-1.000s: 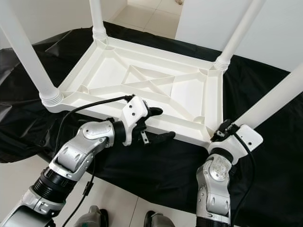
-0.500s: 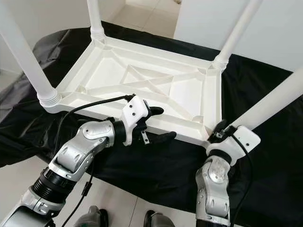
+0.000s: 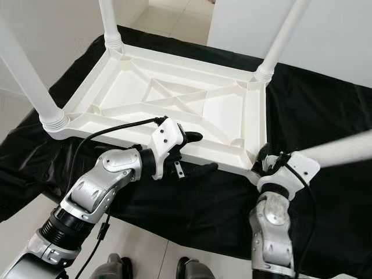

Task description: Building children table

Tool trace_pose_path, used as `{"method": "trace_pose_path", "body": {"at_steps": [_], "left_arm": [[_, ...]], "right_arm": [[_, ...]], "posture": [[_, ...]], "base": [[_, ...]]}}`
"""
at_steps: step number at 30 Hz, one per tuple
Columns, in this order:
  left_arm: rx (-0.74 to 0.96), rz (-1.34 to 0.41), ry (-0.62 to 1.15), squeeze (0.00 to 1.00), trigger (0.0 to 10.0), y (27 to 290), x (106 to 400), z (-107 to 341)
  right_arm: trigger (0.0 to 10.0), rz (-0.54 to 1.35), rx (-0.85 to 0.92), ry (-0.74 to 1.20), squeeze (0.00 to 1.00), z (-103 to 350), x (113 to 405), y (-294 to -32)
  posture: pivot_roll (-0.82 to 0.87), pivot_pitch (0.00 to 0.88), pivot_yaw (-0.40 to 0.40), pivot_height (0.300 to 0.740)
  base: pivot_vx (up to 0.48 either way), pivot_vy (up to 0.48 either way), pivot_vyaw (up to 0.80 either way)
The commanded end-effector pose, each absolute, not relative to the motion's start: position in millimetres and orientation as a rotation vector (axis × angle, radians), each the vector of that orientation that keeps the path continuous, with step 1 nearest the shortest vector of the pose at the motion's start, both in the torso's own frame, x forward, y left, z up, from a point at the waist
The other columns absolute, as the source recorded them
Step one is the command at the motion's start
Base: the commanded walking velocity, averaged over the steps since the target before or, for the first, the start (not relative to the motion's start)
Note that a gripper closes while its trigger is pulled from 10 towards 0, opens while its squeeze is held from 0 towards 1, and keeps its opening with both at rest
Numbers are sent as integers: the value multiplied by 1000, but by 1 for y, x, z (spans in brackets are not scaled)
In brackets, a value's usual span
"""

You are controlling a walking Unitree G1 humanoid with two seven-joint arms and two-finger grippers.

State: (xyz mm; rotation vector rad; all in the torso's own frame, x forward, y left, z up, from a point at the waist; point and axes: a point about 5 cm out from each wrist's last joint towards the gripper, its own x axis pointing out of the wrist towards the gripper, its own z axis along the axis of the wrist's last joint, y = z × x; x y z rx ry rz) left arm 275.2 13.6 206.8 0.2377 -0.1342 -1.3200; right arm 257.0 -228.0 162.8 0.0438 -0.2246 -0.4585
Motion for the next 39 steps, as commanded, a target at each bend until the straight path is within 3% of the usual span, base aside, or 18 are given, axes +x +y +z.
{"method": "trace_pose_path", "body": {"at_steps": [1,4,5,9,22,23,39], "left_arm": [[230,-1340,-128,0,10000,10,271,205],[231,-1337,-129,0,10000,11,272,206],[230,-1335,-129,0,10000,11,272,206],[231,-1331,-128,0,10000,11,272,206],[231,-1324,-126,0,10000,13,272,206],[231,-1324,-126,0,10000,13,272,206],[227,-1326,-128,0,10000,12,272,206]], "right_arm": [[10000,-430,37,-219,0,163,258,-230],[10000,-312,35,-244,0,168,260,-227],[0,-279,51,-229,0,168,261,-228],[0,-262,64,-215,0,169,263,-239],[0,-138,20,-198,0,171,266,-235],[10000,-111,5,-203,0,173,265,-235],[10000,-55,-88,-150,0,155,243,-231]], "posture": [[11,168,-50,740],[11,172,-49,740],[11,172,-49,740],[9,176,-50,740],[15,185,-49,740],[13,185,-48,740],[3,180,-55,740]], "base": [[0,0,0],[0,0,0],[0,0,0],[0,0,0],[0,0,0],[0,0,0],[0,0,0]]}}
